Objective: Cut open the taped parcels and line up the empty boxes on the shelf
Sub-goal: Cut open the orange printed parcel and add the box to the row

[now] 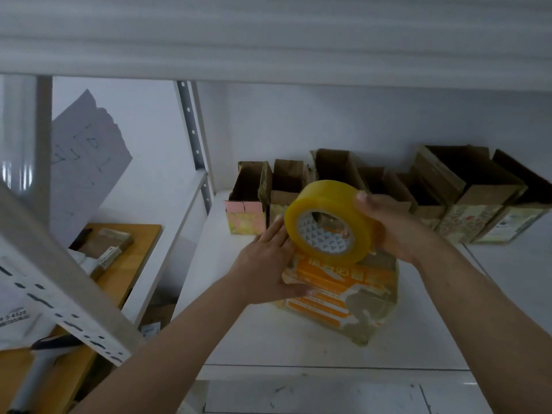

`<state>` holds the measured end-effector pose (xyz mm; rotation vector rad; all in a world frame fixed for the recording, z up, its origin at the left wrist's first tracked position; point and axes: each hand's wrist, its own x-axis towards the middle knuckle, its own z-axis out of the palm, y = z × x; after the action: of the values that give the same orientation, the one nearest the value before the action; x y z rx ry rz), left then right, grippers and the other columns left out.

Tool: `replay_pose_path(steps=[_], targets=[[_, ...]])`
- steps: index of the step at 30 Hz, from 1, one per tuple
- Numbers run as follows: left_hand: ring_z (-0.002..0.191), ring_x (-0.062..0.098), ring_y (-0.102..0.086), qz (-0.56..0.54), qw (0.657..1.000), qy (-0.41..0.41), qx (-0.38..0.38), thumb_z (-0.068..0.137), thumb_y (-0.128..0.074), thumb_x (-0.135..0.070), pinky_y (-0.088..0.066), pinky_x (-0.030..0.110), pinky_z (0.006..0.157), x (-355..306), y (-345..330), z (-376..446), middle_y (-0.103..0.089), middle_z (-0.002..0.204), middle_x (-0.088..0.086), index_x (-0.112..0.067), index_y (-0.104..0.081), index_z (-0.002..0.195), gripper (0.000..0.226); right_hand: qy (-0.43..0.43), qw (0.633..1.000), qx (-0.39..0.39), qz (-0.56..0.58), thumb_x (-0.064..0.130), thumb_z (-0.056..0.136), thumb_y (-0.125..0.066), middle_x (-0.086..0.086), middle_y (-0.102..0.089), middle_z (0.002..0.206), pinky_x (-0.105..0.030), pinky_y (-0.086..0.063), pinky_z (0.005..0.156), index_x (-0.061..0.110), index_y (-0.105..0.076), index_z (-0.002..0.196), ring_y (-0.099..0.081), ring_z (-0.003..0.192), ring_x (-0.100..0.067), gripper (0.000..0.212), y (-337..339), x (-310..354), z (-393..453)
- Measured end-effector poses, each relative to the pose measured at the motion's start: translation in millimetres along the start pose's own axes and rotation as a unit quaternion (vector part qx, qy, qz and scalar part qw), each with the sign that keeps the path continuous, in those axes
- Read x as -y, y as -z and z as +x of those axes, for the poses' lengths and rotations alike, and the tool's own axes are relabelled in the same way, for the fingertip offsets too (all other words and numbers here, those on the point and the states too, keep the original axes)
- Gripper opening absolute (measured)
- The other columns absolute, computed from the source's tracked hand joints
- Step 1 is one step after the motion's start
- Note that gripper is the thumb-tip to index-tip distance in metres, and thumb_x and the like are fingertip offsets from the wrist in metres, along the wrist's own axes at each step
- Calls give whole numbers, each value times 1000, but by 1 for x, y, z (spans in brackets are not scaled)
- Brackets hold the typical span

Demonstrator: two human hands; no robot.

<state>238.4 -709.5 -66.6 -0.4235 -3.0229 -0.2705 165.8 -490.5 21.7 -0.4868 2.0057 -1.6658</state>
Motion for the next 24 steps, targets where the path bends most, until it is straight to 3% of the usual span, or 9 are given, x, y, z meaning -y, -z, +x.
replay_pose_path(steps=[3,5,8,9,11,14,19,24], targets=[[150,17,12,3,1000,-1,-2,76,-41,-80,-24,43,120,-1,1,0,-3,164,-4,-23,-10,157,103,6,987,-10,158,75,33,-85,-13,-71,115,-42,-59,81,17,-61,123,-68,107,-29,109,-3,-31,3],[150,17,13,6,1000,5,0,80,-45,-77,-25,43,120,-3,1,0,-1,164,-4,-23,-8,157,101,30,986,-36,162,75,39,-83,-13,-71,114,-45,-57,85,21,-66,118,-69,106,-30,98,-10,-33,3],[150,17,16,7,1000,17,23,78,-39,-80,-22,41,121,-4,3,0,5,164,-4,-21,1,157,106,51,992,-81,83,68,59,-72,-7,-76,98,-45,-56,86,31,-78,87,-71,98,-28,47,-13,-17,-1],[149,17,17,12,999,23,34,76,-35,-82,-21,41,121,-5,5,0,8,164,-3,-20,4,157,109,52,993,-90,63,63,64,-66,-6,-76,94,-44,-56,85,28,-78,84,-71,96,-28,42,-12,-11,-3],[149,18,18,32,997,39,61,75,-33,-83,-19,40,122,-6,8,-1,11,164,0,-16,10,156,114,42,993,-109,29,60,63,-64,-5,-75,88,-41,-56,82,20,-74,89,-72,91,-25,49,-2,-2,-7],[149,18,18,52,994,53,76,81,-40,-78,-17,37,122,-10,11,-1,13,164,3,-13,11,155,111,26,989,-139,-46,65,51,-67,-5,-73,72,-39,-53,79,16,-72,81,-71,73,-19,58,25,12,-21],[149,17,16,56,993,60,87,80,-43,-78,-9,41,123,-14,12,0,12,164,2,-15,10,156,112,-31,977,-138,-162,74,47,-65,-12,-73,73,-42,-53,85,12,-74,77,-70,77,-29,69,48,24,-41],[151,21,6,74,992,81,60,77,-46,-81,12,57,117,-26,27,7,-6,164,2,-17,-7,156,109,-48,967,-139,-208,70,64,-64,-10,-72,73,-30,-48,63,11,-69,74,-68,67,-21,60,37,32,-36]])
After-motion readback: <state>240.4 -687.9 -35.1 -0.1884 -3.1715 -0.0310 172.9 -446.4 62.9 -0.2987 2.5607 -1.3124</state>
